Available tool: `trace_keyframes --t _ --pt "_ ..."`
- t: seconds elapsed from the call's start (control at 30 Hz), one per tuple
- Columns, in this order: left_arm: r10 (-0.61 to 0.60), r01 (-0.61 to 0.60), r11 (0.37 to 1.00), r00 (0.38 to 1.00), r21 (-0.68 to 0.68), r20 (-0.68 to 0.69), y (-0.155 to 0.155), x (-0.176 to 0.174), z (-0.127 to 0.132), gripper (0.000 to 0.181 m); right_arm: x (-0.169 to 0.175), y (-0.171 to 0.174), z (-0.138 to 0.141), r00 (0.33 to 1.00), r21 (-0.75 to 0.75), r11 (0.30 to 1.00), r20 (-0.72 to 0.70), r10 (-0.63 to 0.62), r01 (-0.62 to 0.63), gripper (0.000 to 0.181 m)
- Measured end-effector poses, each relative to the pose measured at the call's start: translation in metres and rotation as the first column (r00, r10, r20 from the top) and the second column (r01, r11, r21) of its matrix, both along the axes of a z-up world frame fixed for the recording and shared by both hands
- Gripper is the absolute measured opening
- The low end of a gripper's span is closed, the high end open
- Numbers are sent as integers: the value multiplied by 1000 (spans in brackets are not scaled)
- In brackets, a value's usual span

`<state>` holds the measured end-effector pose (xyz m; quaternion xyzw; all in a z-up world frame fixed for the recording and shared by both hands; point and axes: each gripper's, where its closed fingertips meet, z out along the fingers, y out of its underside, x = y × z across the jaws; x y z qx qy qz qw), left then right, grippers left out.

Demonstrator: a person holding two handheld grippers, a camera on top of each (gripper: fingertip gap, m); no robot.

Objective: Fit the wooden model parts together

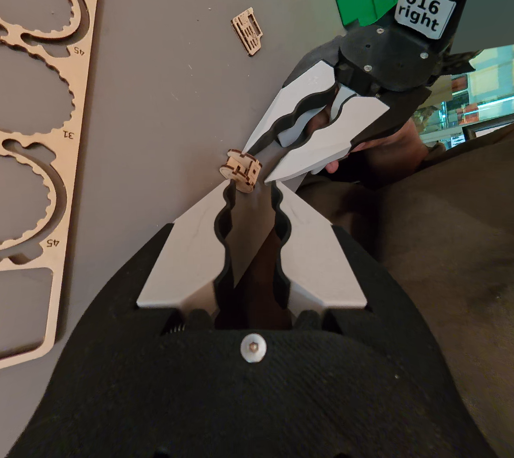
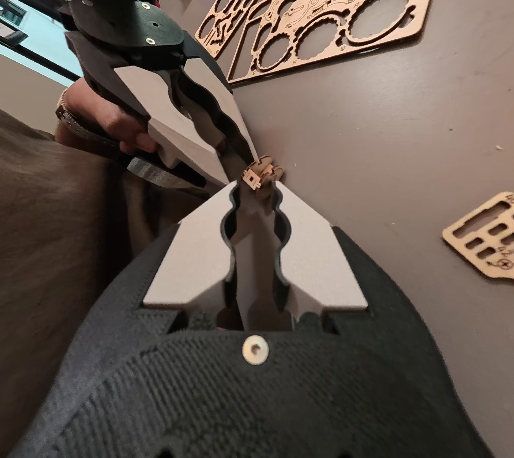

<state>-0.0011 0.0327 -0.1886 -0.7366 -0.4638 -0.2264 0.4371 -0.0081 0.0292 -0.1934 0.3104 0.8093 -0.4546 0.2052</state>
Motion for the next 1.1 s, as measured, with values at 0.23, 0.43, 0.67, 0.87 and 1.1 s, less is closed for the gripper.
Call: trace_keyframes --t 0.23,0.43,0.67,0.87,1.1 --pt "7 -7 1000 1000 -12 -20 1 -2 0 21 1 1 -1 1000 21 1000 1 17 -17 18" --pt "0 -1 998 1000 -55 -19 2 -3 -5 20 19 -6 -8 997 75 994 10 82 -83 0" --pt "-13 12 1000 1000 24 10 0 -1 3 34 8 4 1 999 12 999 16 35 -35 28" --pt "-31 31 999 1000 5 -3 1 4 1 34 8 6 1 999 26 999 -27 33 -32 30" --pt "-21 20 999 1000 36 8 1 5 3 32 7 4 1 999 24 1000 -38 21 -20 30"
